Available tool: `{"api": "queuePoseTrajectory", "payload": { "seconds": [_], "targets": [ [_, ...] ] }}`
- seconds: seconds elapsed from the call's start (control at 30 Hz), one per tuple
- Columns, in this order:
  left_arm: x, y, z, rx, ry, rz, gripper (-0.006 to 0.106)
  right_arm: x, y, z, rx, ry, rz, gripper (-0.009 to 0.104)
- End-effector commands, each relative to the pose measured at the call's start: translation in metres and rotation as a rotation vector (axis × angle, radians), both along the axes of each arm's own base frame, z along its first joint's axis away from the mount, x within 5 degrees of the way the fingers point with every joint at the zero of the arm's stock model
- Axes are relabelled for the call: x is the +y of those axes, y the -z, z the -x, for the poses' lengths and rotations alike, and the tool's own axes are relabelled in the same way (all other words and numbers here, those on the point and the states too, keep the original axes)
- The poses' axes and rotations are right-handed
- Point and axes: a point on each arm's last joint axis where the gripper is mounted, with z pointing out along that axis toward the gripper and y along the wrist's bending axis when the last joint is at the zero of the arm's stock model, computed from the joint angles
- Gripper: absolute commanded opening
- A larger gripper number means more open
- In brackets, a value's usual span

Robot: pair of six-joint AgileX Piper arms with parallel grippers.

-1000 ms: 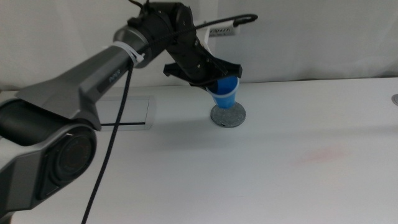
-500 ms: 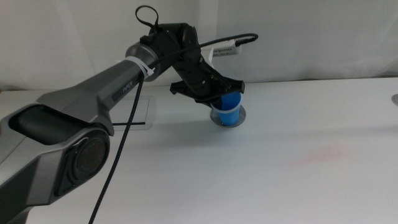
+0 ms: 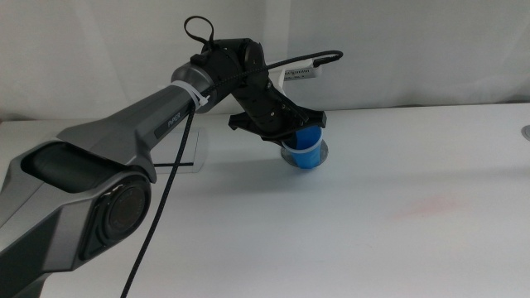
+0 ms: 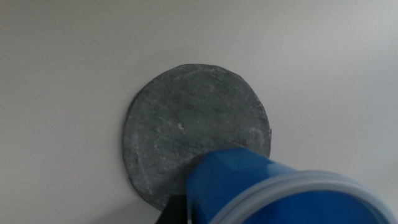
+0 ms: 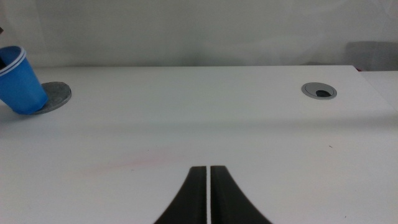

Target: Place an empty cup on a cup mat.

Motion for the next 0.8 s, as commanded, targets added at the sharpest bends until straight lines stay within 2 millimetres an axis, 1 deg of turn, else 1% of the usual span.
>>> {"api": "queuePoseTrajectory", "payload": {
  "seconds": [0.0,0.07,0.23,0.33,0.53,0.63,0.77],
  "targets": [
    [-0.002,0.007,0.0,0.001,0.005,-0.003,-0.003,0.0,0.009,0.001,0.022,0.001,0.014,-0.003],
    [-0.002,0.007,0.0,0.001,0.005,-0.003,-0.003,0.0,0.009,0.001,0.022,0.001,0.014,-0.003],
    [-0.006,-0.016,-0.006,-0.059,0.007,0.035,-0.003,0.0,0.009,0.001,0.022,0.001,0.014,-0.003],
    [-0.004,-0.024,-0.009,-0.079,0.006,0.041,-0.003,0.0,0.009,0.001,0.022,0.001,0.014,-0.003],
    [0.005,-0.026,-0.017,-0.106,-0.003,0.029,-0.003,0.0,0.009,0.001,0.022,0.001,0.014,-0.003],
    [0.006,-0.025,-0.02,-0.11,-0.016,0.037,-0.003,0.0,0.009,0.001,0.022,0.001,0.014,-0.003],
    [0.006,-0.016,-0.02,-0.091,-0.021,0.033,-0.003,0.0,0.009,0.001,0.022,0.001,0.014,-0.003]
  ]
}}
